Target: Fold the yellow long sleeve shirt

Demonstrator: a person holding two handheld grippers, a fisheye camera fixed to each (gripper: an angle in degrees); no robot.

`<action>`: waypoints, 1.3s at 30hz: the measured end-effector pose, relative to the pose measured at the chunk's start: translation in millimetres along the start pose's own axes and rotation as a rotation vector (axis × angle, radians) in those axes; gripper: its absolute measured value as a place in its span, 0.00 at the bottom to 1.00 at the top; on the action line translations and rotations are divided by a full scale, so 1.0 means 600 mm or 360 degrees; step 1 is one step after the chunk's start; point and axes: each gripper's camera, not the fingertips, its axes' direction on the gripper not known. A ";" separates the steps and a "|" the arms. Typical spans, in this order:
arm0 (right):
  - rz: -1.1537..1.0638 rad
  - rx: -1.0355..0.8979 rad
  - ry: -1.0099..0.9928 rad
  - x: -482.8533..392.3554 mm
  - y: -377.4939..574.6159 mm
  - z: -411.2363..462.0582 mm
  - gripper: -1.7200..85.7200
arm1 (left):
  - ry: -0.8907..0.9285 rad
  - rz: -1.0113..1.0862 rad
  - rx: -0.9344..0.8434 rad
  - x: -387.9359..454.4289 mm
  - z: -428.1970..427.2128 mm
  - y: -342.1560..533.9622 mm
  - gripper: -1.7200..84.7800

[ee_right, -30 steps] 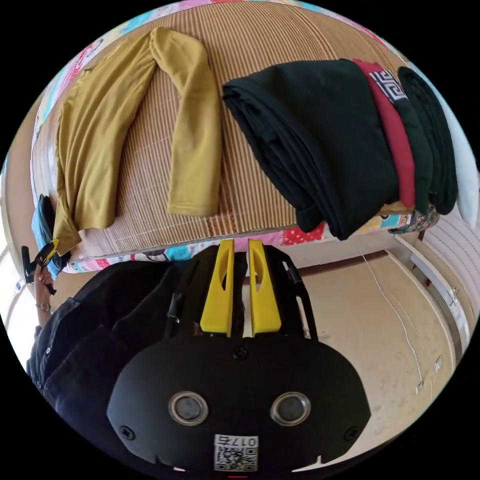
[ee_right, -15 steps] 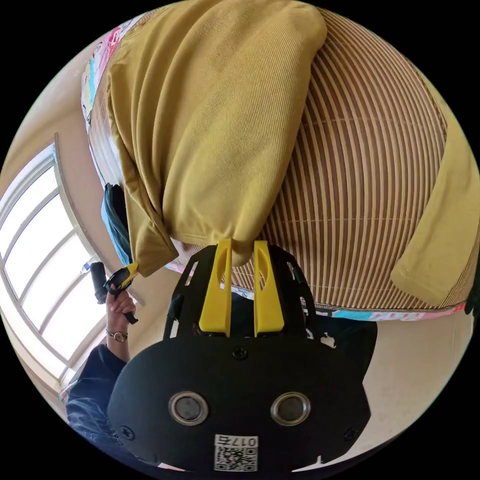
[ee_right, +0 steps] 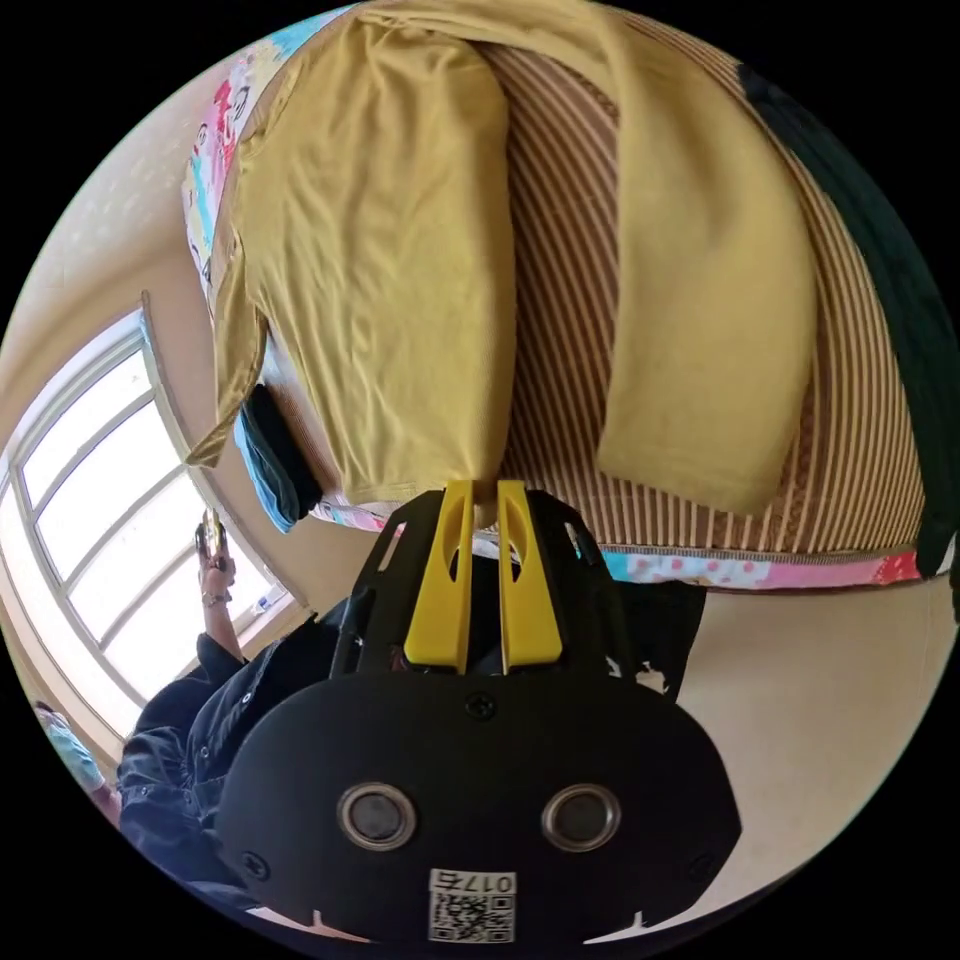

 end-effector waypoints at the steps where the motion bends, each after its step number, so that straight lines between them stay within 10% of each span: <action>1: 0.0060 0.0040 -0.0043 0.028 0.014 -0.012 0.06 | -0.0039 0.0070 -0.0066 0.007 0.013 0.009 0.09; 6: 0.0272 0.0126 -0.0141 0.116 0.068 -0.023 0.09 | -0.0294 0.0736 -0.1092 0.051 0.265 0.216 0.11; 14: 0.0410 0.0182 -0.0388 0.162 0.114 -0.004 0.11 | -0.0681 0.0778 -0.1703 -0.051 0.461 0.393 0.08; 18: 0.0494 0.0244 -0.0580 0.175 0.126 -0.007 0.13 | -0.0016 0.0459 -0.2067 -0.064 0.480 0.360 0.05; 21: 0.0633 0.0340 -0.0842 0.201 0.142 -0.007 0.15 | 0.0677 0.0329 -0.2010 -0.035 0.446 0.315 0.05; 26: 0.0867 0.0401 -0.1324 0.242 0.173 0.024 0.17 | 0.0979 0.0276 -0.1820 0.030 0.402 0.268 0.05; 31: 0.1129 0.0658 -0.1687 0.259 0.205 0.060 0.18 | 0.0959 0.0488 -0.1670 0.108 0.391 0.245 0.05; 39: 0.0940 0.0632 -0.1430 0.232 0.174 0.055 0.17 | 0.0630 0.0334 -0.1110 0.073 0.355 0.120 0.06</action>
